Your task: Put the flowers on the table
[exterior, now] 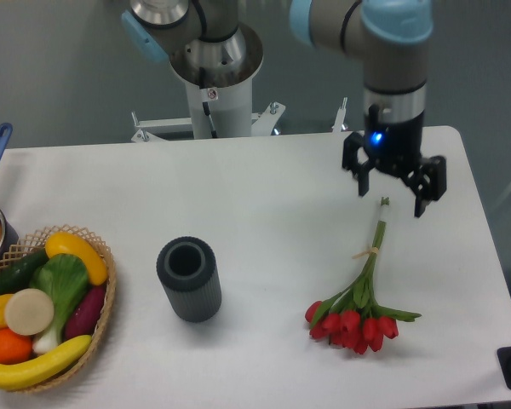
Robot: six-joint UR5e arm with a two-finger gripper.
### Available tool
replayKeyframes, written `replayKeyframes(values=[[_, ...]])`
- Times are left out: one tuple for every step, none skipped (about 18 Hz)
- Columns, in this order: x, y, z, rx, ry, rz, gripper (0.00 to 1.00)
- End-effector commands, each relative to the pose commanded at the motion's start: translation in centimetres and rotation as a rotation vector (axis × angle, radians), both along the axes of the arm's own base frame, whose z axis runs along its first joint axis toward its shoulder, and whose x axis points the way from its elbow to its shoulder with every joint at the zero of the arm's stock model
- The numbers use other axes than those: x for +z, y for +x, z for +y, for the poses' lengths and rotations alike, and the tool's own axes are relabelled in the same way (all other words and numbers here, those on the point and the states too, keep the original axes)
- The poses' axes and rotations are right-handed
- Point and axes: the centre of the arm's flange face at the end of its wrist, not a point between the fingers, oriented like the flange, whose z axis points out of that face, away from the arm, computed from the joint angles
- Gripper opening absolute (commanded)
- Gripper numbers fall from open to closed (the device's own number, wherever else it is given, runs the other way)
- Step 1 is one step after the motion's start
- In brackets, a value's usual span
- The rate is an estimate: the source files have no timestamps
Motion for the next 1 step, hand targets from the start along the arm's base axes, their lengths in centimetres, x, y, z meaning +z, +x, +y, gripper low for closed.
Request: replayKeyframes(values=[[0.00,0.19,-0.38,-0.033,-0.016,-0.002,1.00]])
